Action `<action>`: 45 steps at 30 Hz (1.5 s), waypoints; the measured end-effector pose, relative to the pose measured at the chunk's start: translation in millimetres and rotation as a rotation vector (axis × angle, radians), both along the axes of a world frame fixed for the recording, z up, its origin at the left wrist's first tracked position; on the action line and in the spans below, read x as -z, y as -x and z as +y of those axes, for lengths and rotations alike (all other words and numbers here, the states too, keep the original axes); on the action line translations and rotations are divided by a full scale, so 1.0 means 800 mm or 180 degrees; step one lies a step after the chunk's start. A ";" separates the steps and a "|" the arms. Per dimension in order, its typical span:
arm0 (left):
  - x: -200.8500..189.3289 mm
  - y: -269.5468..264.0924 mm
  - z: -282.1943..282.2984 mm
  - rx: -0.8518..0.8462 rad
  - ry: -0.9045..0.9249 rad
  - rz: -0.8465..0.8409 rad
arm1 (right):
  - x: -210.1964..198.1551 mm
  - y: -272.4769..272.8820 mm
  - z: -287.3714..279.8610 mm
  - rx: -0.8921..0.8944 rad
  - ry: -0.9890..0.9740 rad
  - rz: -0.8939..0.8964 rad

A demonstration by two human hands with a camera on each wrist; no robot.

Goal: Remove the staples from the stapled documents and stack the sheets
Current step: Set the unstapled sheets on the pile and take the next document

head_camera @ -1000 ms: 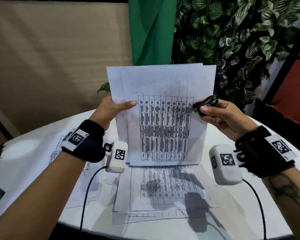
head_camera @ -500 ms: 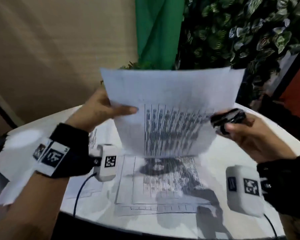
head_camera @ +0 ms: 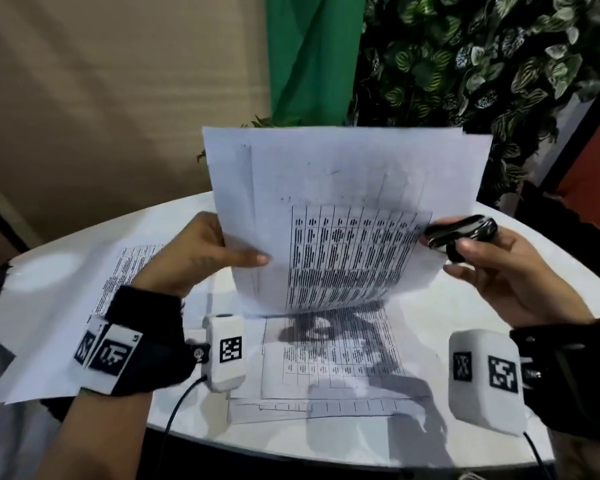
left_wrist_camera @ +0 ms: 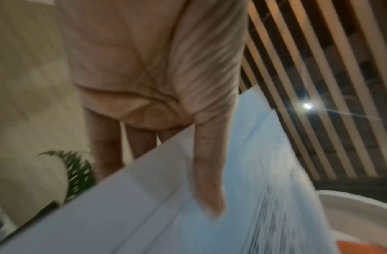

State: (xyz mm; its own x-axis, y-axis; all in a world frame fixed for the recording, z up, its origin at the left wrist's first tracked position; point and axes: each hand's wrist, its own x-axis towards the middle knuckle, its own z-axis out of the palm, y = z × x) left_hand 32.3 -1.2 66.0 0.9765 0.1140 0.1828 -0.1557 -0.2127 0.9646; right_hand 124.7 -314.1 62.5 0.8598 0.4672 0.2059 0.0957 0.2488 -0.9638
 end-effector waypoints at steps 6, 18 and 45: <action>-0.052 -0.022 -0.015 -0.0489 -0.0336 -0.1207 | -0.047 -0.009 0.003 -0.0091 -0.0576 -0.0724; 0.040 0.008 -0.004 -0.0272 0.0220 0.0203 | 0.057 0.020 0.011 0.0061 0.0362 0.0324; -0.045 -0.003 -0.060 0.0182 -0.0935 0.0025 | 0.069 0.035 -0.007 -0.0021 -0.0166 0.0563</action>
State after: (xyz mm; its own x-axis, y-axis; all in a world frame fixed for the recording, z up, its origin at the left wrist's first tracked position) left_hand 34.4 -48.9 102.0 0.9814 0.0021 0.1921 -0.1682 -0.4739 0.8644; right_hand 97.0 -320.1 7.4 0.8818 0.4656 0.0757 -0.0761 0.2988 -0.9513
